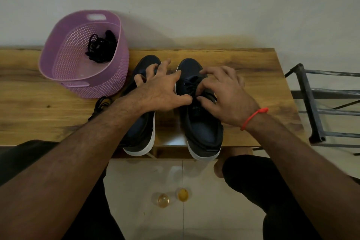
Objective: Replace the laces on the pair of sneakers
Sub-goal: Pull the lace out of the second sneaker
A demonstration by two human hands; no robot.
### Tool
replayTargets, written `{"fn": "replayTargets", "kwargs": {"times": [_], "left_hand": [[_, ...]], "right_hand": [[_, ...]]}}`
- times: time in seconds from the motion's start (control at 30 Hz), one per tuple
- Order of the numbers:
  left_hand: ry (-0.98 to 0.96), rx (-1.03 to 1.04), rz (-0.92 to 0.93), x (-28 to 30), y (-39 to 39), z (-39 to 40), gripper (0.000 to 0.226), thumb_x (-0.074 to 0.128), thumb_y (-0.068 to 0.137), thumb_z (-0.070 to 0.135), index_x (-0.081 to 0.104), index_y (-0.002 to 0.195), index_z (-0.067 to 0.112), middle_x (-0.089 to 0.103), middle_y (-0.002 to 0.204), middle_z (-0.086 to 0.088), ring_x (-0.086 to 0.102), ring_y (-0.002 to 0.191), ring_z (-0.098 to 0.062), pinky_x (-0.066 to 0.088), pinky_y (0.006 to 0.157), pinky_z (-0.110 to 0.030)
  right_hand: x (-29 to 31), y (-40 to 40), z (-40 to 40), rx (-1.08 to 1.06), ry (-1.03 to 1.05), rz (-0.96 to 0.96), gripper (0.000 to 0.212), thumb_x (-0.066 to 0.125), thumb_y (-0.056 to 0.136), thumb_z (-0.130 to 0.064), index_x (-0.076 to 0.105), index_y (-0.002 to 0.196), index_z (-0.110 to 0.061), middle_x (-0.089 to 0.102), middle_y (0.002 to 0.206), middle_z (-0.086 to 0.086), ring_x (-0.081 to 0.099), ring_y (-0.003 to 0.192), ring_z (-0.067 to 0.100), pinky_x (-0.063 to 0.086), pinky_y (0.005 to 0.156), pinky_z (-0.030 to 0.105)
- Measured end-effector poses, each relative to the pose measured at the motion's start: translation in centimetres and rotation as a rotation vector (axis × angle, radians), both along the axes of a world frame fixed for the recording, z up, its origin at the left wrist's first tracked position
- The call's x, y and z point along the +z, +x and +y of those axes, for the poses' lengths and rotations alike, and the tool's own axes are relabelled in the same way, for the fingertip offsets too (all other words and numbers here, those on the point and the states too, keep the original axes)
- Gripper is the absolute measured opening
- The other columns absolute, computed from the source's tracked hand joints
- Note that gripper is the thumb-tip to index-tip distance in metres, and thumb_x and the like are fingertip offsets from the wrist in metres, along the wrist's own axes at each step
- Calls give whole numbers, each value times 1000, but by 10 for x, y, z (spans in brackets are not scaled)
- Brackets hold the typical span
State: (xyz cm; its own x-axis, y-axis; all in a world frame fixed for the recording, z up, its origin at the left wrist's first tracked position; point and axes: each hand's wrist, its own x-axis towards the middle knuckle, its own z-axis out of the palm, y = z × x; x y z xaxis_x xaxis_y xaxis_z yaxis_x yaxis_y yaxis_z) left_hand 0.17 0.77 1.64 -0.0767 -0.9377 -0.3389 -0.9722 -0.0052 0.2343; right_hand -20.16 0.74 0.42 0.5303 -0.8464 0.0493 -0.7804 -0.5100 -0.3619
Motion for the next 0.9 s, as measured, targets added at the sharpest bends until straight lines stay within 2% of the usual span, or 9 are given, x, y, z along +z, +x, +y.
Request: {"fn": "replayTargets", "kwargs": {"times": [0.13,0.27,0.33,0.4,0.47,0.53,0.63,0.77,0.9], "left_hand": [[-6,-7,6,1,0,-1,89,62,81,70,26,157,39,-7,168,6,-5,151,-31,13,114,-58],[-5,-8,-1,-2,1,-1,90,62,81,72,27,157,38,-5,168,7,-4,151,-31,13,113,-58],[-2,-12,-3,-3,1,-1,91,61,81,72,25,157,39,-5,168,7,-3,151,-31,13,113,-58],[3,-11,-2,-4,2,-2,91,61,80,73,24,157,40,-5,168,7,-3,151,-31,13,113,-58],[-13,-14,21,-5,1,-1,91,62,80,71,23,157,42,-2,168,7,-3,151,-30,13,113,-59],[-71,-15,98,-5,-1,1,91,63,74,70,27,154,47,5,167,8,2,149,-27,14,111,-58],[-228,-12,223,-7,-10,7,68,63,73,64,49,137,52,20,163,9,11,145,-23,17,107,-55],[-374,-6,198,-11,-23,14,23,70,82,57,67,104,49,35,156,16,21,140,-22,19,103,-52],[-386,-4,107,-11,-28,15,23,67,85,55,67,106,49,39,154,17,23,139,-23,22,103,-54]], "right_hand": [[0,0,-6,-156,44,-254,4,62,86,-35,61,90,-33,57,125,-9,43,123,19,35,98,40],[4,-15,-22,-596,91,-579,5,59,89,-25,63,85,-24,64,90,-10,57,82,0,44,71,10],[2,-31,-29,-751,112,-553,8,58,92,-24,64,89,-22,61,86,-13,56,81,-1,45,71,13],[0,-42,-33,-820,158,-496,9,59,93,-27,64,98,-21,63,103,-6,58,103,11,47,93,29],[2,-43,-32,-763,243,-412,25,63,92,-37,61,115,-26,53,134,1,46,128,24,40,109,45],[9,-32,-27,-595,314,-380,35,64,89,-50,59,118,-32,45,143,1,39,135,27,37,112,48],[15,-13,-16,-346,307,-243,24,63,83,-61,61,92,-39,49,133,-1,41,130,27,36,109,50],[13,-7,-10,-264,259,-55,24,60,82,-62,58,84,-38,49,129,-1,35,130,27,33,106,54],[13,-7,-11,-255,254,-42,21,61,83,-56,53,72,-40,49,120,-6,36,126,26,37,101,53]]}}
